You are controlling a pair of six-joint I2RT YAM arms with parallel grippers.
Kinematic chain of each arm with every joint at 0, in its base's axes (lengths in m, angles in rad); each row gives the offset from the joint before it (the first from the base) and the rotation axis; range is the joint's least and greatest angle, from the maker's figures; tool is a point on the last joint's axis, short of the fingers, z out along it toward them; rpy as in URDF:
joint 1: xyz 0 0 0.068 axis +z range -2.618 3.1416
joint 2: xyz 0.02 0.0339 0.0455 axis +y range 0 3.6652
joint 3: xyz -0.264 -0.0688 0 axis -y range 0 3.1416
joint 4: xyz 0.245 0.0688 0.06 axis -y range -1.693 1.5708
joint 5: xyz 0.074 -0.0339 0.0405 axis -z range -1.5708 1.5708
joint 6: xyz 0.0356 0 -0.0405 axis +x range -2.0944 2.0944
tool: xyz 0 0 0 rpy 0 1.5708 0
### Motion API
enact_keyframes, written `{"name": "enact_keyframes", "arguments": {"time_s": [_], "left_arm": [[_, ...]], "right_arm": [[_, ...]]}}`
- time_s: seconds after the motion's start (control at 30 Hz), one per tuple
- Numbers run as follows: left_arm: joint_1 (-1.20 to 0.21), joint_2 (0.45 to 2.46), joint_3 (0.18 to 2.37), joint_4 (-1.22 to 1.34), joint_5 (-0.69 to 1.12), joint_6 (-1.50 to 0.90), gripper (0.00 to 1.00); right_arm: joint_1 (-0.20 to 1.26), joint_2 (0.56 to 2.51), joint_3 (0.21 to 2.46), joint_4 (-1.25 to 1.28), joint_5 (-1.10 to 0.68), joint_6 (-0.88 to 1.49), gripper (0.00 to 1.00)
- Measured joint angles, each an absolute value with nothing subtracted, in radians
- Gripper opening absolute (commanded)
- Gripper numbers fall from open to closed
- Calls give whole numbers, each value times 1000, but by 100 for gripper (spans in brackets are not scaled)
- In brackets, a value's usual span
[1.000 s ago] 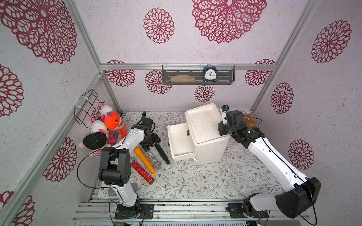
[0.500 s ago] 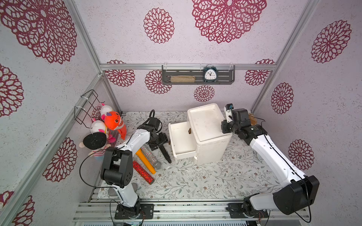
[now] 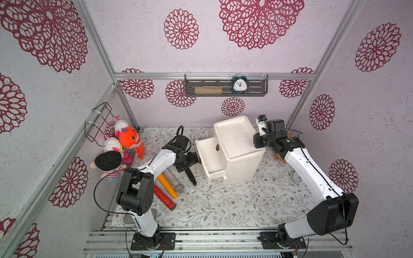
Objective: Take the microphone out of the drawer
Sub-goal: Close the drawer of the storage box.
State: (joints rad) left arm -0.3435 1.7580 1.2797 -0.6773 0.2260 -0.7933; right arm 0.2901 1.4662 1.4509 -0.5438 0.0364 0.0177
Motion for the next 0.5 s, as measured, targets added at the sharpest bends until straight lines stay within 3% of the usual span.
{"name": "enact_keyframes", "arguments": {"time_s": [0.1, 0.5], "left_arm": [[-355, 1769, 1306, -667, 232, -799, 98], [-457, 1934, 1514, -571, 339, -826, 97]], "right_arm": [[287, 1468, 1454, -546, 29, 18, 0], [287, 1475, 1464, -556, 25, 19, 0]]}}
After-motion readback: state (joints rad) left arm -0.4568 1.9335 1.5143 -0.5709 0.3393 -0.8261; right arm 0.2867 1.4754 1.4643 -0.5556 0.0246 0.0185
